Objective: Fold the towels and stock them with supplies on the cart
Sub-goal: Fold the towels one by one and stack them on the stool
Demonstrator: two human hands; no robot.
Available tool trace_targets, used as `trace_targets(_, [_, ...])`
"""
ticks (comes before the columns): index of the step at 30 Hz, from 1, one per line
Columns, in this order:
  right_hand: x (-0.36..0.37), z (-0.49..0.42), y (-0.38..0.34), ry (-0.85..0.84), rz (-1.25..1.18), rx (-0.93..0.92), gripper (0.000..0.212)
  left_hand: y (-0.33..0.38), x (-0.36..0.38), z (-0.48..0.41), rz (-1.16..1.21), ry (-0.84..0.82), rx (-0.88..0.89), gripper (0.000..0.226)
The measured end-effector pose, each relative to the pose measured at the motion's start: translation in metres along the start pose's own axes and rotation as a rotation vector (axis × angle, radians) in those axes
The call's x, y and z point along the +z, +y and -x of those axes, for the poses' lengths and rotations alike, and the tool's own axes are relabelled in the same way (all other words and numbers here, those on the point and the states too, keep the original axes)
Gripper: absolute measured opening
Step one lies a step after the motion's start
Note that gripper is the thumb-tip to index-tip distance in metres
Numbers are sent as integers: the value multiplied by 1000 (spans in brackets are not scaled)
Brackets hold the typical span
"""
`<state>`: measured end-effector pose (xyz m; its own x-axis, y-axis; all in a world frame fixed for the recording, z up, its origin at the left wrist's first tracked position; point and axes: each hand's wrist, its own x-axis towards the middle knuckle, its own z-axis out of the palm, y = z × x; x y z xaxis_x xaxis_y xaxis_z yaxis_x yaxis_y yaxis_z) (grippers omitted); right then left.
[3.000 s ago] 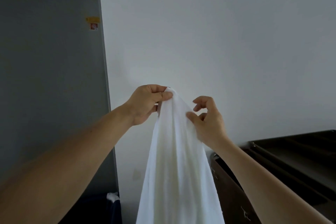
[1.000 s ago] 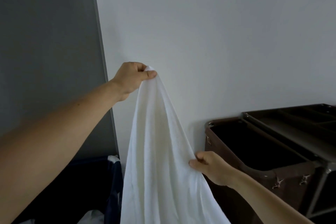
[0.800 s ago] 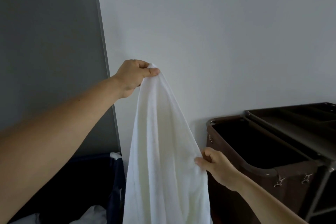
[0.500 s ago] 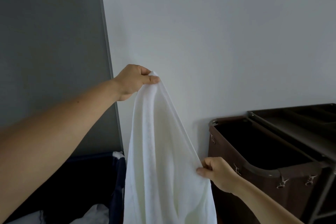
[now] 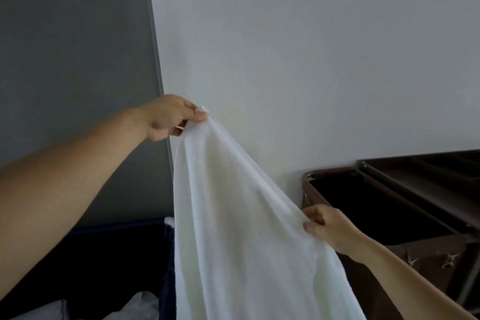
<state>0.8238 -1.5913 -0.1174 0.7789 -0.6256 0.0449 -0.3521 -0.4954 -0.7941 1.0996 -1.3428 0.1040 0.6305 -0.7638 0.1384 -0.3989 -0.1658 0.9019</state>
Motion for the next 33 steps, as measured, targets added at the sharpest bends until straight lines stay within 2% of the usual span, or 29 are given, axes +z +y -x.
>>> trace_targets(1, [6,-1,-2,-12,37,0,5,-4,4,-2,-9,75,-18,22])
trace_targets(5, [9,-3,-11,144,-106,-22,23,-29,8,-15,-38,368,-37,16])
trace_targets(7, [5,-3,-17,186,-34,-63,28,-40,5,-19,-71,482,-29,19])
trace_targets(9, [2,-3,-20,238,67,-104,28,-53,5,-20,-148,558,-13,16])
trace_targets(13, [-5,-7,-33,373,19,-206,25,-74,21,-13,-447,634,5,20])
trace_targets(15, [-4,-8,-49,386,38,-301,25,-74,41,-5,-465,599,10,24])
trace_targets(17, [1,-6,-73,312,112,-403,24,-70,67,4,-470,500,106,26])
trace_targets(20, [7,-8,-104,214,228,-519,18,-57,103,19,-466,204,351,15])
trace_targets(23, [7,-12,-123,136,286,-569,17,-48,123,28,-463,-54,416,33])
trace_targets(27, [5,-10,-129,121,224,-581,24,-41,127,36,-344,-218,387,40])
trace_targets(29, [6,-9,-128,128,149,-546,25,-42,125,34,-416,-298,365,40])
trace_targets(33, [10,-10,-127,155,-14,-493,17,-51,124,28,-607,-234,362,29])
